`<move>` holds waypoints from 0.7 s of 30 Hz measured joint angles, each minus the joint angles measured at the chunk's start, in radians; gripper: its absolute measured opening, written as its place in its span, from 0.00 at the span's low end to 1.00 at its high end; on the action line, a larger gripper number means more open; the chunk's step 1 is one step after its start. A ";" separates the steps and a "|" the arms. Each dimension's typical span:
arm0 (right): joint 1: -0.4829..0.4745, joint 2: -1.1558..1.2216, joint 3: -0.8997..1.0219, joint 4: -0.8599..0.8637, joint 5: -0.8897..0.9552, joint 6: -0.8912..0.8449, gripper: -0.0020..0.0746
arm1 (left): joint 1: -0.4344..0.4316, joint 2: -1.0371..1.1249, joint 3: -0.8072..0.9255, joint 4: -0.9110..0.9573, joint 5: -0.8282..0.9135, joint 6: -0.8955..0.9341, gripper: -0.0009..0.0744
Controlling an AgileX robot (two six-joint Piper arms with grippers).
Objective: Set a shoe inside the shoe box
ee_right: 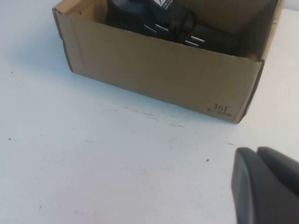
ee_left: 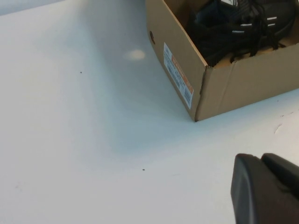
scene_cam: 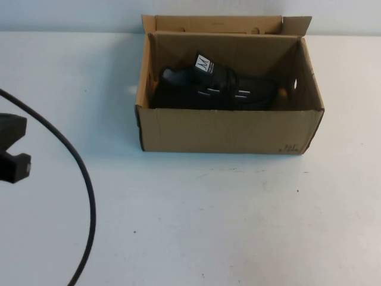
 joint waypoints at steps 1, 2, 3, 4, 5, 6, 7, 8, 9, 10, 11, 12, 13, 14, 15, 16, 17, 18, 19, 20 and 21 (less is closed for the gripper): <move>0.000 0.000 0.000 0.000 0.000 0.000 0.01 | 0.000 -0.011 0.016 0.003 -0.015 0.000 0.01; 0.000 0.000 0.000 0.000 0.000 0.000 0.01 | 0.000 -0.026 0.032 0.018 -0.030 0.000 0.01; 0.000 0.000 0.000 0.000 0.000 0.000 0.01 | 0.000 -0.052 0.056 0.048 -0.056 0.002 0.01; 0.000 0.000 0.000 0.000 0.000 0.000 0.01 | 0.000 -0.088 0.084 0.086 -0.090 0.002 0.01; 0.000 0.000 0.000 0.000 0.000 0.000 0.01 | 0.000 -0.130 0.109 0.130 -0.121 0.002 0.01; 0.000 0.000 0.000 0.000 0.000 0.000 0.01 | 0.000 -0.177 0.136 0.166 -0.149 0.002 0.01; 0.000 0.000 0.000 0.000 0.000 0.000 0.01 | 0.000 -0.227 0.189 0.211 -0.172 0.002 0.01; 0.000 0.000 0.000 0.000 0.000 0.000 0.01 | 0.000 -0.267 0.213 0.234 -0.190 0.002 0.01; 0.000 0.000 0.000 0.000 0.000 0.000 0.01 | 0.000 -0.320 0.257 0.258 -0.218 0.002 0.01; 0.000 0.000 0.000 0.002 0.000 0.000 0.01 | 0.000 -0.373 0.313 0.275 -0.251 0.002 0.01; 0.000 0.000 0.000 0.002 0.000 0.000 0.01 | 0.000 -0.414 0.351 0.286 -0.282 0.002 0.01; 0.000 0.000 0.000 0.004 0.000 0.000 0.01 | 0.000 -0.462 0.401 0.295 -0.319 0.002 0.01; 0.000 0.000 0.000 0.004 0.000 0.000 0.01 | 0.000 -0.508 0.451 0.299 -0.357 0.002 0.01; 0.000 0.000 0.000 0.004 0.000 0.000 0.01 | 0.000 -0.544 0.492 0.287 -0.385 0.002 0.01; 0.000 0.000 0.000 0.004 0.000 0.000 0.01 | 0.000 -0.589 0.544 0.257 -0.419 -0.006 0.01; 0.000 0.000 0.000 0.004 0.000 0.000 0.01 | 0.000 -0.633 0.595 0.218 -0.445 -0.015 0.01; 0.000 0.000 0.000 0.004 0.000 0.000 0.01 | 0.000 -0.677 0.634 0.189 -0.463 -0.027 0.01; 0.000 0.000 0.000 0.004 0.000 0.000 0.01 | 0.000 -0.720 0.682 0.155 -0.473 -0.038 0.01; 0.000 0.000 0.000 0.004 0.000 0.000 0.01 | 0.000 -0.759 0.727 0.130 -0.476 -0.046 0.01; 0.000 0.000 0.000 0.004 0.000 0.000 0.01 | 0.000 -0.795 0.768 0.111 -0.478 -0.052 0.01; 0.000 0.000 0.000 0.004 0.000 0.000 0.01 | 0.000 -0.819 0.806 0.101 -0.478 -0.064 0.01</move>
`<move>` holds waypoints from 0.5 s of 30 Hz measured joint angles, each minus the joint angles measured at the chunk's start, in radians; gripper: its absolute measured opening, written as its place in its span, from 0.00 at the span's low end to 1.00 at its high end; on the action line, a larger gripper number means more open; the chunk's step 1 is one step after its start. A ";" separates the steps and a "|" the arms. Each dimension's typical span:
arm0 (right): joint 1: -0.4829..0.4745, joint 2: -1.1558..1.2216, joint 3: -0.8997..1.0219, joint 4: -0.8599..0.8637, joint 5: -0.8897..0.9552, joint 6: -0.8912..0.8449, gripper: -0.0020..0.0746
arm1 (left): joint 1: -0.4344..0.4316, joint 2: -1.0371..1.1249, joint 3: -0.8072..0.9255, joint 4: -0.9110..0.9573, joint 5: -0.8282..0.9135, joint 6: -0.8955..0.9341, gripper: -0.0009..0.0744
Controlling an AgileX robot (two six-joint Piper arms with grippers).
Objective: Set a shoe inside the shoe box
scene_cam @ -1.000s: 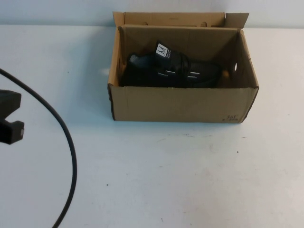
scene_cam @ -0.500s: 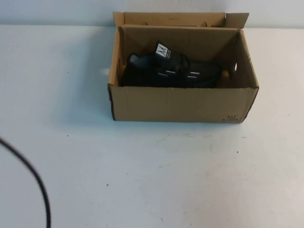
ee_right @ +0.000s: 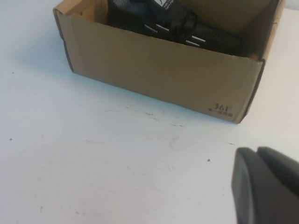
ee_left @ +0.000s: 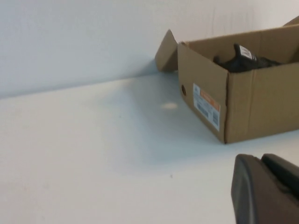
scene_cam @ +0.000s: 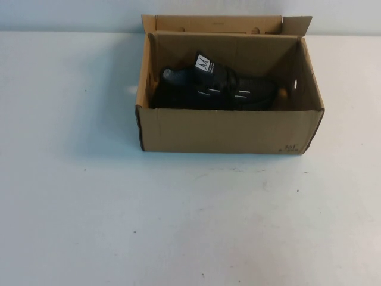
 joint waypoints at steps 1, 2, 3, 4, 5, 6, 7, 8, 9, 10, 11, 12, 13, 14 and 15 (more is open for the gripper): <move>0.000 0.000 0.000 0.000 0.000 0.000 0.01 | 0.000 -0.020 0.032 -0.007 -0.002 -0.012 0.01; 0.000 0.000 0.000 0.000 0.000 0.000 0.01 | 0.000 -0.027 0.054 -0.013 -0.002 -0.022 0.01; 0.000 0.000 0.000 0.000 0.000 0.000 0.01 | 0.000 -0.032 0.074 -0.018 0.004 -0.029 0.01; 0.000 0.000 0.000 0.000 0.000 0.000 0.01 | 0.000 -0.034 0.084 -0.020 0.020 -0.037 0.01; 0.000 0.000 0.000 0.000 0.000 0.000 0.01 | 0.000 -0.034 0.086 -0.024 0.045 -0.048 0.01; 0.000 0.000 0.000 0.000 0.001 0.000 0.01 | 0.000 -0.035 0.089 -0.024 0.073 -0.052 0.01; 0.000 0.000 0.000 0.000 0.001 0.000 0.01 | 0.000 -0.035 0.090 -0.026 0.109 -0.058 0.01; 0.000 0.000 0.000 0.000 0.001 0.000 0.01 | 0.000 -0.036 0.090 -0.026 0.138 -0.062 0.01; 0.000 0.000 0.000 0.000 0.001 0.000 0.01 | 0.000 -0.036 0.090 -0.026 0.171 -0.063 0.01; 0.000 0.000 0.000 0.002 0.001 0.000 0.01 | 0.000 -0.036 0.090 -0.026 0.194 -0.065 0.01; 0.000 0.000 0.000 0.002 0.001 0.000 0.01 | 0.000 -0.036 0.090 -0.024 0.203 -0.065 0.01; 0.000 0.000 0.000 0.002 0.001 0.000 0.01 | 0.000 -0.036 0.090 -0.021 0.205 -0.065 0.01; 0.000 0.000 0.000 0.002 0.001 0.000 0.01 | 0.000 -0.036 0.090 -0.016 0.205 -0.067 0.01; 0.000 0.000 0.000 0.004 0.001 0.000 0.01 | 0.000 -0.036 0.090 -0.012 0.205 -0.067 0.01; 0.000 0.000 0.000 0.004 0.001 0.000 0.01 | 0.000 -0.036 0.090 -0.007 0.205 -0.067 0.01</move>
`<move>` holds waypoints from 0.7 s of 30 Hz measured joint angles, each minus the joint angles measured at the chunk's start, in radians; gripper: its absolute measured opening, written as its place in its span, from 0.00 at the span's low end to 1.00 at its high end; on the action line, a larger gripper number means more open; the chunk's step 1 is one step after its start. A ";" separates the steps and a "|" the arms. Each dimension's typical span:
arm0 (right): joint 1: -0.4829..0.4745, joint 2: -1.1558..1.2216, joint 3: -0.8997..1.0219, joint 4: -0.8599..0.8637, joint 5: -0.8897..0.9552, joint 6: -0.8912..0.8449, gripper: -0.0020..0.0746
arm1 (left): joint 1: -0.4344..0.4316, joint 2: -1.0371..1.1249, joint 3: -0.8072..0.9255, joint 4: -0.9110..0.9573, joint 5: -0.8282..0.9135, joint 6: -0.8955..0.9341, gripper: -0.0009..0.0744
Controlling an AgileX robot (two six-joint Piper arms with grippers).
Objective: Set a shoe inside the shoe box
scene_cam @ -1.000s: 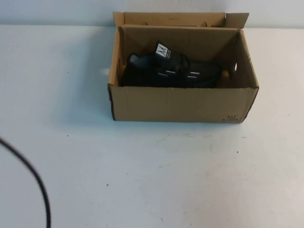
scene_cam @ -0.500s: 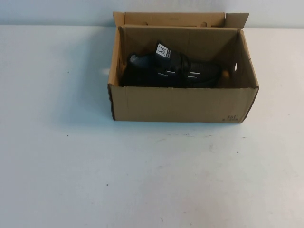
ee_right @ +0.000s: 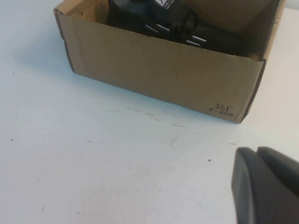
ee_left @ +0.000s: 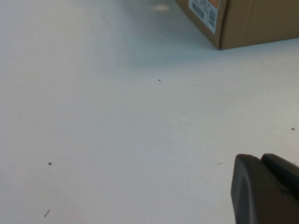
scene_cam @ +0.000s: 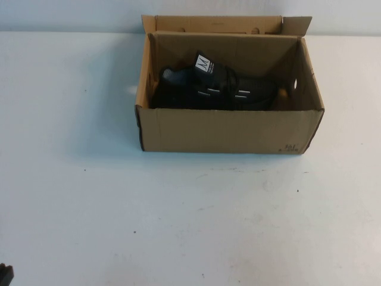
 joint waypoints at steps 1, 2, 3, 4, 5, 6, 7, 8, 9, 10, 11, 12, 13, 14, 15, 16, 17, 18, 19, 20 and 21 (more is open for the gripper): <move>0.000 0.000 0.000 0.000 0.000 0.000 0.01 | 0.000 0.000 0.000 0.007 0.000 0.000 0.01; 0.000 0.000 0.000 0.000 0.000 0.000 0.01 | 0.000 0.000 0.000 0.015 0.000 -0.001 0.01; 0.000 0.000 0.000 0.000 0.000 0.000 0.01 | 0.000 0.000 0.000 0.028 0.000 -0.002 0.01; 0.000 0.000 0.000 0.000 0.000 0.000 0.01 | 0.000 0.000 0.000 0.038 0.000 -0.002 0.01; 0.000 0.000 0.000 0.000 0.000 0.000 0.01 | 0.000 0.000 0.000 0.045 0.000 -0.002 0.01; 0.000 0.000 0.000 0.000 0.000 0.000 0.01 | 0.000 0.000 0.000 0.051 0.000 -0.002 0.01; 0.000 0.000 0.000 0.000 0.000 0.000 0.01 | 0.000 0.000 0.000 0.056 0.000 -0.002 0.01; 0.000 0.000 0.000 0.000 0.000 0.000 0.01 | 0.000 0.000 0.000 0.061 0.000 -0.002 0.01; 0.000 0.000 0.000 0.000 0.000 0.000 0.01 | 0.000 0.000 0.000 0.063 0.000 -0.002 0.01; 0.000 0.000 0.000 0.000 0.000 0.000 0.01 | 0.000 0.000 0.000 0.063 0.000 -0.002 0.01; 0.000 0.000 0.000 0.000 0.000 0.000 0.01 | 0.000 0.000 0.000 0.063 0.000 -0.002 0.01; 0.000 0.000 0.000 0.000 0.000 0.000 0.01 | 0.000 0.000 0.000 0.063 0.000 -0.002 0.01; 0.000 0.000 0.000 0.000 0.000 0.000 0.01 | 0.000 0.000 0.000 0.065 0.000 -0.002 0.01; 0.000 0.000 0.000 0.000 0.000 0.000 0.01 | 0.000 0.000 0.000 0.065 0.000 -0.002 0.01; 0.000 0.000 0.000 0.000 0.000 0.000 0.00 | 0.000 0.000 0.000 0.066 0.000 -0.002 0.01; 0.000 0.000 0.000 0.000 0.000 0.000 0.00 | 0.000 0.000 0.000 0.066 0.000 -0.002 0.01; 0.000 0.000 0.000 0.000 0.000 0.000 0.01 | 0.000 0.000 0.000 0.066 0.000 -0.002 0.01; 0.000 0.000 0.000 0.000 0.000 0.000 0.01 | 0.000 0.000 0.000 0.066 0.000 -0.002 0.01; 0.000 0.000 0.000 0.000 0.000 0.000 0.00 | 0.000 0.000 0.000 0.066 0.000 -0.002 0.01; 0.000 -0.001 0.000 0.000 0.000 0.000 0.01 | 0.000 0.000 0.000 0.066 0.000 -0.002 0.01; 0.000 -0.007 0.000 0.000 0.000 0.000 0.01 | 0.000 0.000 0.000 0.066 0.000 -0.002 0.01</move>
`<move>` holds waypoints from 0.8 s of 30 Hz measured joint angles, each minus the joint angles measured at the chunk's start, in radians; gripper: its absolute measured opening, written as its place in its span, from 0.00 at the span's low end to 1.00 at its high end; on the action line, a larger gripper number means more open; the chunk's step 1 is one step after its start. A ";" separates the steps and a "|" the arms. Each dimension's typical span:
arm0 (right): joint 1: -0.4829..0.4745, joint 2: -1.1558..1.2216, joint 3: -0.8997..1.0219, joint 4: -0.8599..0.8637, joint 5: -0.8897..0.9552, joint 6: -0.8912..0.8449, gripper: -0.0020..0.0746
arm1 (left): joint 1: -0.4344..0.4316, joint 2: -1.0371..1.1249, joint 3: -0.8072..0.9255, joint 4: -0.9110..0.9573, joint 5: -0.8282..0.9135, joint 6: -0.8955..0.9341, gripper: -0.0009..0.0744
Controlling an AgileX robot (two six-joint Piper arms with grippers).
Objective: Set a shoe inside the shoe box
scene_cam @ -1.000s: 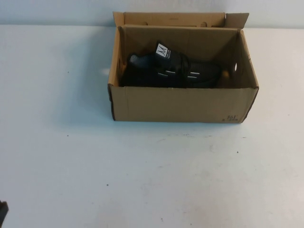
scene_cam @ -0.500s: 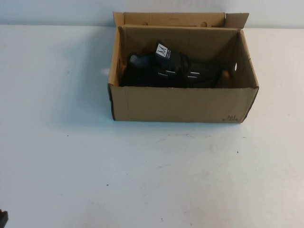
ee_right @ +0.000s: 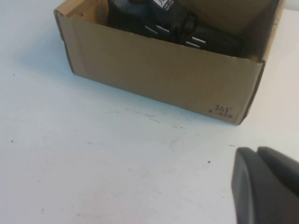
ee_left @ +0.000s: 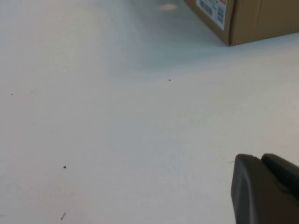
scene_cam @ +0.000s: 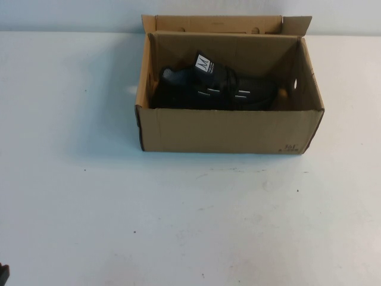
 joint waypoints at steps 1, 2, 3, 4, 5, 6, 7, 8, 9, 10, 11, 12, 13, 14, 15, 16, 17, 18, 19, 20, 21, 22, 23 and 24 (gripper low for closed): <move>-0.008 -0.008 0.000 0.004 0.002 0.000 0.01 | 0.000 0.000 0.000 0.000 0.000 0.000 0.01; -0.020 -0.021 0.000 0.012 0.002 0.000 0.01 | 0.000 0.000 0.000 0.000 0.000 0.000 0.01; -0.043 -0.037 0.000 0.024 0.002 0.000 0.01 | 0.000 0.000 0.000 0.000 0.000 0.000 0.01; -0.072 -0.058 0.002 0.028 0.002 0.000 0.01 | 0.000 0.000 0.000 0.000 0.000 0.000 0.01; -0.102 -0.078 0.002 0.030 0.002 0.000 0.01 | 0.000 0.000 0.000 0.000 0.000 0.000 0.01; -0.132 -0.109 0.006 0.027 -0.004 -0.002 0.00 | 0.000 0.000 0.000 0.002 0.000 0.000 0.01; -0.157 -0.142 0.016 0.018 -0.025 -0.008 0.01 | 0.000 0.000 0.000 0.002 0.000 0.000 0.01; -0.176 -0.171 0.029 0.012 -0.049 -0.012 0.01 | 0.000 0.000 0.000 0.002 0.000 0.000 0.01; -0.196 -0.209 0.052 0.007 -0.087 -0.017 0.01 | 0.000 0.000 0.000 0.002 0.000 0.000 0.01; -0.214 -0.249 0.083 0.005 -0.130 -0.019 0.01 | 0.000 0.000 0.000 0.002 0.000 0.000 0.01; -0.228 -0.282 0.114 0.005 -0.165 -0.021 0.01 | 0.000 0.000 0.000 0.002 0.000 0.000 0.01; -0.243 -0.323 0.168 0.005 -0.210 -0.021 0.00 | 0.000 0.000 0.000 0.002 0.002 0.000 0.01; -0.257 -0.363 0.219 0.005 -0.254 -0.023 0.01 | 0.000 0.000 0.000 0.002 0.002 0.000 0.01; -0.268 -0.401 0.262 0.005 -0.296 -0.023 0.01 | 0.000 0.000 0.000 0.002 0.002 0.000 0.01; -0.279 -0.434 0.320 0.005 -0.335 -0.025 0.01 | 0.000 0.000 0.000 0.002 0.002 0.000 0.01; -0.288 -0.453 0.377 0.009 -0.375 -0.025 0.01 | 0.000 0.000 0.000 0.002 0.002 0.000 0.01; -0.296 -0.460 0.422 0.024 -0.403 -0.025 0.01 | 0.000 0.000 0.000 0.002 0.002 0.000 0.01; -0.301 -0.463 0.474 0.044 -0.443 -0.025 0.01 | 0.000 -0.002 0.000 0.002 0.002 0.000 0.01; -0.302 -0.464 0.520 0.061 -0.471 -0.025 0.01 | 0.000 -0.002 0.000 0.002 0.002 0.000 0.01; -0.304 -0.464 0.546 0.069 -0.479 -0.025 0.00 | 0.000 -0.002 0.000 0.002 0.002 0.000 0.01; -0.304 -0.464 0.563 0.074 -0.473 -0.028 0.01 | 0.000 -0.002 0.000 0.002 0.002 0.000 0.01; -0.304 -0.464 0.568 0.067 -0.450 -0.034 0.01 | 0.000 -0.002 0.000 0.002 0.002 0.000 0.01; -0.304 -0.464 0.570 0.062 -0.419 -0.041 0.01 | 0.000 -0.002 0.000 0.002 0.002 0.000 0.01; -0.304 -0.464 0.570 0.055 -0.385 -0.043 0.01 | 0.000 -0.002 0.000 0.002 0.004 0.000 0.01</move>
